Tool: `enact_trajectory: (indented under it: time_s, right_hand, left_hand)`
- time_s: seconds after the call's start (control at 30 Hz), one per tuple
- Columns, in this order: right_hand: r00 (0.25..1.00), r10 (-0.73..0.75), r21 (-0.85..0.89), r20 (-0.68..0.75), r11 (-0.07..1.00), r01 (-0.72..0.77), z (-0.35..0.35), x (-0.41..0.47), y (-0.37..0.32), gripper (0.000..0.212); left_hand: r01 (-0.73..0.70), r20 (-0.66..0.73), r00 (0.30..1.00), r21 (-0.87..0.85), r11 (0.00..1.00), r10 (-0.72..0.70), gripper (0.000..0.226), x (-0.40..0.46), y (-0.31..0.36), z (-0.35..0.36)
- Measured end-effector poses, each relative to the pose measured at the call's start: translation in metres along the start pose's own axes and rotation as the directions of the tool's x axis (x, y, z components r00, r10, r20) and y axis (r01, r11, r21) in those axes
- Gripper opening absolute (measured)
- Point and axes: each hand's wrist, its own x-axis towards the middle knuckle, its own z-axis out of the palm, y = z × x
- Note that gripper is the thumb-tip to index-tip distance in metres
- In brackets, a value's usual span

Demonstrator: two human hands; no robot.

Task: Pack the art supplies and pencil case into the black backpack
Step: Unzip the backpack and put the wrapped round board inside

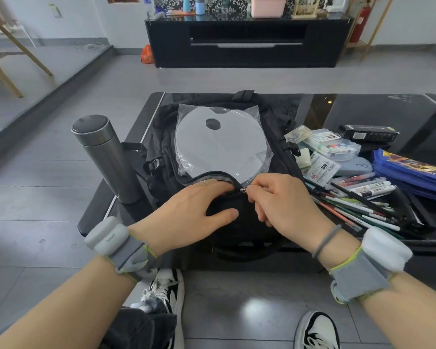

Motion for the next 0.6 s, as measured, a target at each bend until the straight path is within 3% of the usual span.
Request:
enact_trajectory:
  time_s: [0.1,0.33,0.53,0.6]
  right_hand:
    - [1.0,-0.006,-0.002,0.008,1.0,0.006,0.001,-0.001,-0.001,0.029]
    - [0.999,-0.032,-0.043,0.03,0.999,0.033,0.005,0.0,0.002,0.029]
    - [0.996,-0.086,-0.117,-0.013,0.99,0.084,0.006,0.002,0.006,0.028]
    - [0.996,-0.091,-0.134,-0.013,0.987,0.088,0.007,0.001,0.006,0.029]
  left_hand:
    - [0.014,0.025,1.0,-0.001,1.0,-0.014,0.043,0.002,0.003,0.008]
    - [0.021,-0.088,0.996,-0.027,0.999,-0.023,0.017,0.011,0.004,0.019]
    - [-0.043,-0.117,0.992,-0.064,0.997,0.036,0.023,0.016,0.001,0.01]
    - [-0.047,-0.092,0.995,-0.062,0.997,0.041,0.015,0.016,-0.001,0.002]
